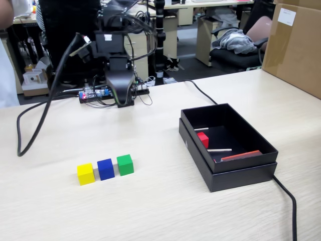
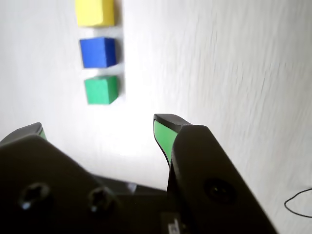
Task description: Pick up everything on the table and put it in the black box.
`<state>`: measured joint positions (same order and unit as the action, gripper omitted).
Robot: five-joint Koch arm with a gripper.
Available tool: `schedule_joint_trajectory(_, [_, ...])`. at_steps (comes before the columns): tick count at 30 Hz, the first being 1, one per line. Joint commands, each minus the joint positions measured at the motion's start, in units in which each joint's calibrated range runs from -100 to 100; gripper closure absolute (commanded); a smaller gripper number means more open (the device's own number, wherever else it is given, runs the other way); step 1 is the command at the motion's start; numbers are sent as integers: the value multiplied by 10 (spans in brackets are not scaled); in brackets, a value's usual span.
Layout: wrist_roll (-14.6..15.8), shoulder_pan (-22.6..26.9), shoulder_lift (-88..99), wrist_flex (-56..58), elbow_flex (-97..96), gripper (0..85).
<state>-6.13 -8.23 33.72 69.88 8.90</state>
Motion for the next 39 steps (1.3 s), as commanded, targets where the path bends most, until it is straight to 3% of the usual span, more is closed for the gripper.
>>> schedule_joint_trajectory(1, [-12,-20,-67,-32,33,398])
schedule_joint_trajectory(6, [-21,-43,-200,-98,59,395])
schedule_joint_trajectory(27, [-47,-74,-534,-98,311,415])
schedule_joint_trajectory(32, [-58,-71,-556,-98,311,528])
schedule_joint_trajectory(34, [-62,-70,-564,-98,307,537])
schedule_joint_trajectory(39, [-60,-72,-584,-107,331,783])
